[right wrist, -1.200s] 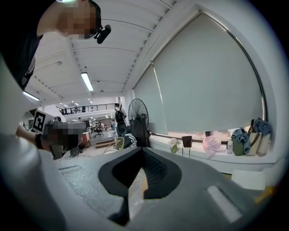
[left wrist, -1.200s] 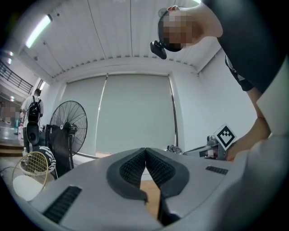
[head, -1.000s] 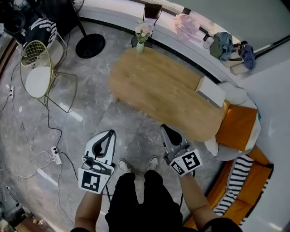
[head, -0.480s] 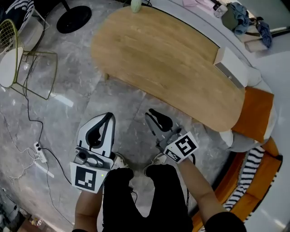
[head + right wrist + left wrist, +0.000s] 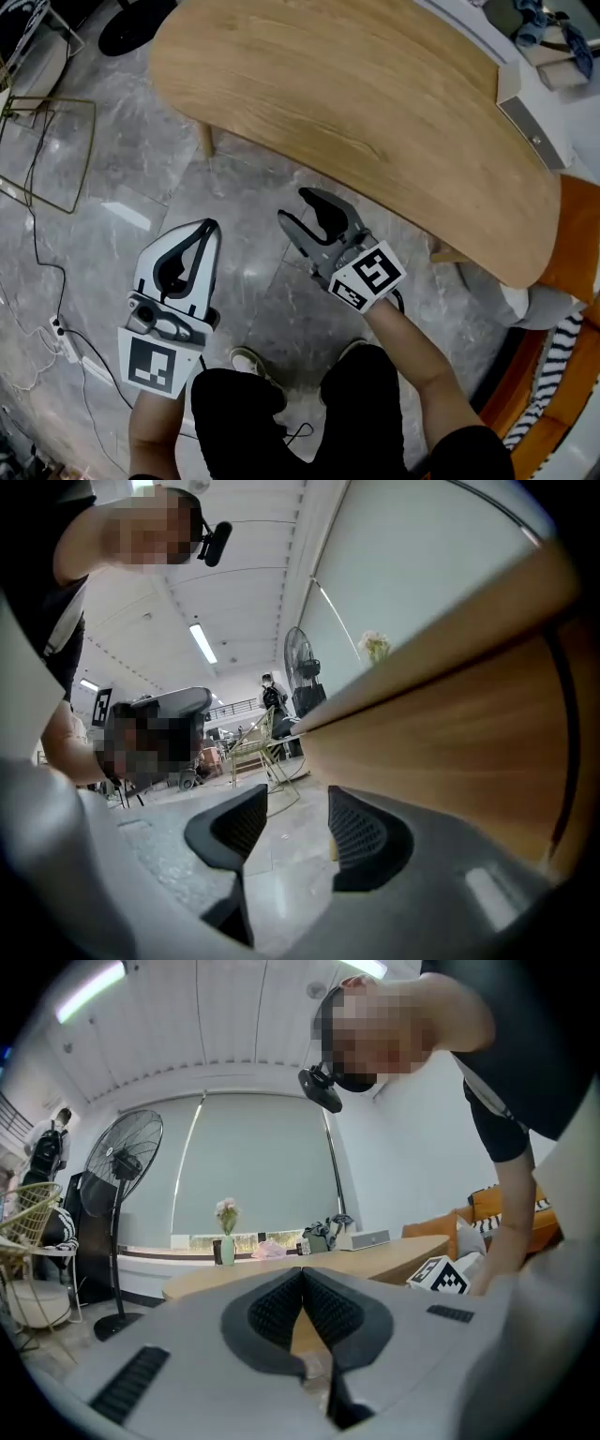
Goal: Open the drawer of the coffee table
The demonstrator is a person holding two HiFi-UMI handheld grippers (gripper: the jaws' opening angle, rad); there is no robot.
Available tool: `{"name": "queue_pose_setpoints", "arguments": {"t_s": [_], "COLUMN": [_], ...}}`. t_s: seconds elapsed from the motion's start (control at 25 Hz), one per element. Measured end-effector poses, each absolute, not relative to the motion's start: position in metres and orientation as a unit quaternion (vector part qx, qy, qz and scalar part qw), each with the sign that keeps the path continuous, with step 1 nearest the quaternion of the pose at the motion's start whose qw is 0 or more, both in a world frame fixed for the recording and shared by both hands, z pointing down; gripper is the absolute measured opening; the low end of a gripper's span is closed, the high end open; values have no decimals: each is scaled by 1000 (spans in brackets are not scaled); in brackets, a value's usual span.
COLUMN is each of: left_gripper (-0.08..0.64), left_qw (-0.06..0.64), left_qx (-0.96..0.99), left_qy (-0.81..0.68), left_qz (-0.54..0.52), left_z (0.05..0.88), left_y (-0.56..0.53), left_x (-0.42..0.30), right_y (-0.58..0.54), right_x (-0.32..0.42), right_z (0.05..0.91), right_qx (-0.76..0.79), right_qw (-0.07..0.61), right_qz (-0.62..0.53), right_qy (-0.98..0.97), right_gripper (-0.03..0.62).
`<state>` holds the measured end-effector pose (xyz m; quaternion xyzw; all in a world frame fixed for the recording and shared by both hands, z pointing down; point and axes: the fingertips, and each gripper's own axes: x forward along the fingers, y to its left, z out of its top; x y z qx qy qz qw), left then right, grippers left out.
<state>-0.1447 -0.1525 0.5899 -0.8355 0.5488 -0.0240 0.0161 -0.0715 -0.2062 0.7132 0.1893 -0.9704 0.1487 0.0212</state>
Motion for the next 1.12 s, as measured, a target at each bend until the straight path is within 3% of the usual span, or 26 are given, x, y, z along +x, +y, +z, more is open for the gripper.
{"name": "queue_pose_setpoints", "arguments": {"t_s": [0.28,0.6,1.12], "left_gripper": [8,8,8], "left_qw": [55,53,67], "left_qx": [-853,-840,-819], "left_qy": [519,539,569], "left_qz": [-4,21,0], "left_z": [658,665,664], "left_y": [-173,-164,-142], "left_x": [-134,-141,-159], "right_y": [-239,-278,-303], "right_x": [-89,-101,-106], "right_z": [777,784,750], "right_qx": [171,189,191], "right_qw": [-17,-91,-244], "right_qz": [173,253,329], "right_qy": [-970,-945,-892], "right_gripper": [253,334,333]}}
